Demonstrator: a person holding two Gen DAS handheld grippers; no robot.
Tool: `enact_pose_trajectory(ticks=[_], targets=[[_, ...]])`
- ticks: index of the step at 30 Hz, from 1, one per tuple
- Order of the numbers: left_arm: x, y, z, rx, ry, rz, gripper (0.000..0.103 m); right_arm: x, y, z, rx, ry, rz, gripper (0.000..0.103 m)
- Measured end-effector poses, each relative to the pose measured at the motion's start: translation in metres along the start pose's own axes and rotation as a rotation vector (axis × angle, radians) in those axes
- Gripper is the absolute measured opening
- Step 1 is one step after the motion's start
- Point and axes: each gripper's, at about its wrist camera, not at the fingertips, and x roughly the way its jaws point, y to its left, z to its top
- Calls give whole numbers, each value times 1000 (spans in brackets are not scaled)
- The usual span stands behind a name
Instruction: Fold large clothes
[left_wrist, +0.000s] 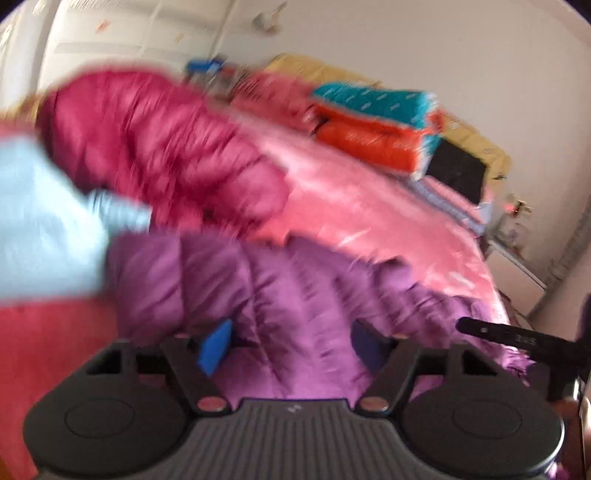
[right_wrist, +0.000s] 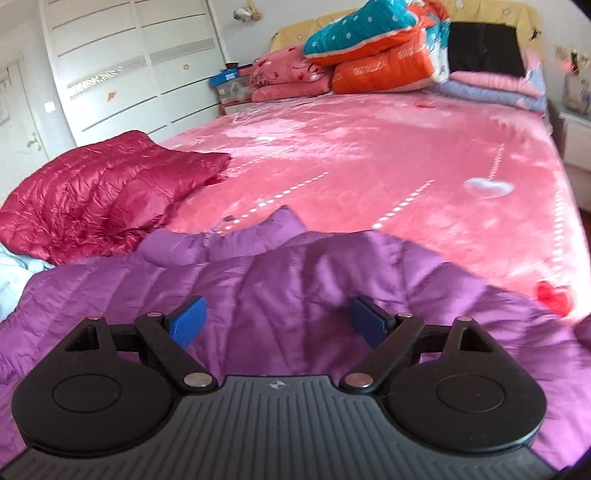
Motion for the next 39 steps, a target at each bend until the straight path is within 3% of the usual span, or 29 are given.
enact_pose_trajectory(ticks=[3, 6, 14, 25, 31, 36, 39], targets=[[19, 13, -9, -29, 29, 89, 54, 21, 8, -7, -57, 23, -40, 103], [30, 21, -13, -48, 31, 96, 51, 37, 11, -19, -100, 51, -96, 103], [43, 19, -25, 49, 19, 129, 51, 64, 24, -39, -213, -3, -178, 103], [47, 3, -38, 166, -43, 208, 52, 84, 21, -38, -196, -45, -156, 103], [19, -8, -42, 163, -116, 233, 57, 69, 16, -39, -187, -26, -143, 103], [-18, -20, -44, 135, -176, 179, 59, 35, 14, -32, -168, 61, -149, 103], [-39, -32, -48, 137, -184, 142, 66, 4, 8, -31, -138, 72, -167, 103]])
